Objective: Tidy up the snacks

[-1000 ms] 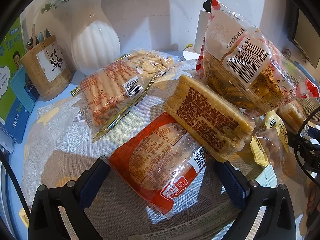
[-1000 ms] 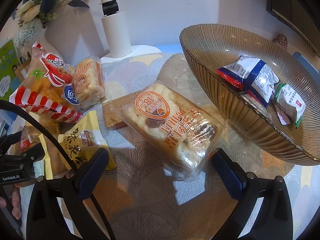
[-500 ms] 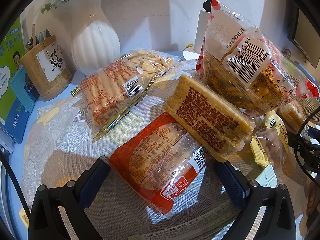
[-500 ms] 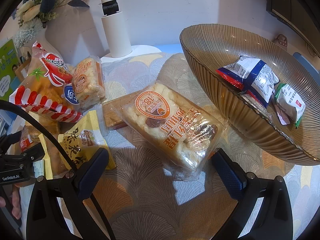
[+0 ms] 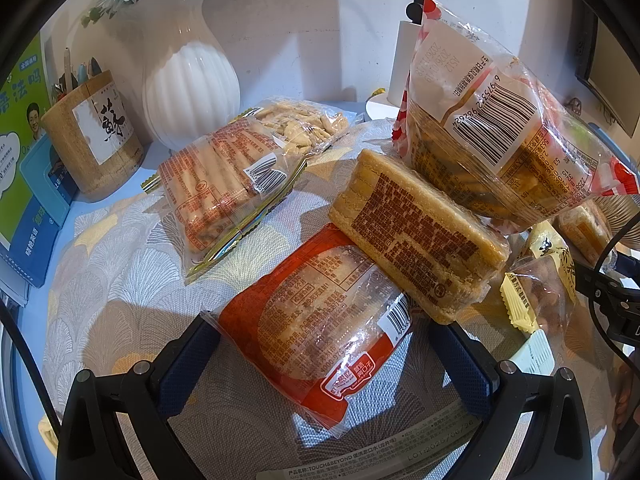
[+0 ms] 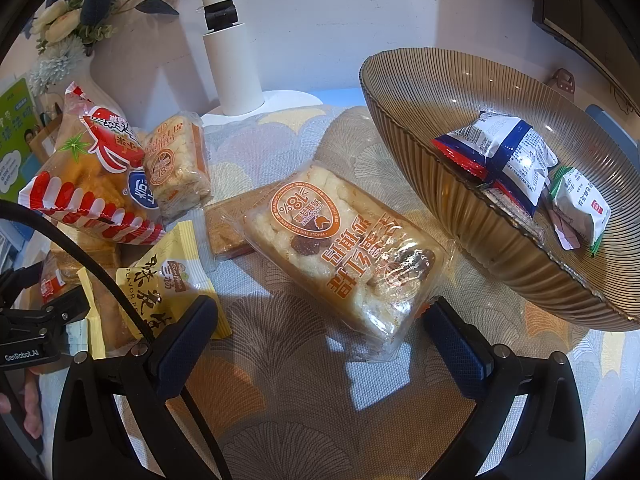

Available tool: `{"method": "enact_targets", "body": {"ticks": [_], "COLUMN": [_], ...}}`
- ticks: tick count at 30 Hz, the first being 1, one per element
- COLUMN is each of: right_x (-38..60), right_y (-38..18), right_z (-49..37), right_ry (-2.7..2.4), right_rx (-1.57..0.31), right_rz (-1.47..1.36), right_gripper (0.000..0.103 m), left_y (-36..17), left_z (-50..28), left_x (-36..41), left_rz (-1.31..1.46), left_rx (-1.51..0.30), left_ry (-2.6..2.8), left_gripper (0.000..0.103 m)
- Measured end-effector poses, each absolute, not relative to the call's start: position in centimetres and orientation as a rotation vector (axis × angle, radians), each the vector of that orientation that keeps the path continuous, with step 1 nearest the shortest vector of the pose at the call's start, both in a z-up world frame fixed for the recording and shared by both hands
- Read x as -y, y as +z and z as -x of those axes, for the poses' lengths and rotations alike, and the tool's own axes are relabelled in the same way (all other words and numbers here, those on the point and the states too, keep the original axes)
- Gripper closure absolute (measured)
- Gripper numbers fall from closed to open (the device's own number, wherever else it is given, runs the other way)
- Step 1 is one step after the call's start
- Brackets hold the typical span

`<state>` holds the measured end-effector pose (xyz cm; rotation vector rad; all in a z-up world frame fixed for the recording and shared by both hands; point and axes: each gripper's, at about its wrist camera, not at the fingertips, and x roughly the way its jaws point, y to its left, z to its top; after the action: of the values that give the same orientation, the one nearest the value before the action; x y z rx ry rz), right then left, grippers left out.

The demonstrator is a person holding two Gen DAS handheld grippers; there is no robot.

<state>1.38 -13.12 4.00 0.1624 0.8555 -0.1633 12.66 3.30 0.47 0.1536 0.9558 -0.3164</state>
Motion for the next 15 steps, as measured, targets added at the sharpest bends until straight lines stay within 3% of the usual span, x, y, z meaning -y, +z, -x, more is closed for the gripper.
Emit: {"method": "enact_targets", "body": {"ticks": [15], "right_x": [13.11], "right_y": [3.98], "right_z": [-1.41], "right_ry": [-0.164], "right_rx": [-0.855], "right_rz": [-0.164], "right_gripper": [0.0], "left_y": [0.46], "left_z": [-12.63], "left_x": [-3.25], "left_rz": [-0.154], "left_rx": [-0.956], "left_ry": [-0.316], "left_gripper": [0.0]}}
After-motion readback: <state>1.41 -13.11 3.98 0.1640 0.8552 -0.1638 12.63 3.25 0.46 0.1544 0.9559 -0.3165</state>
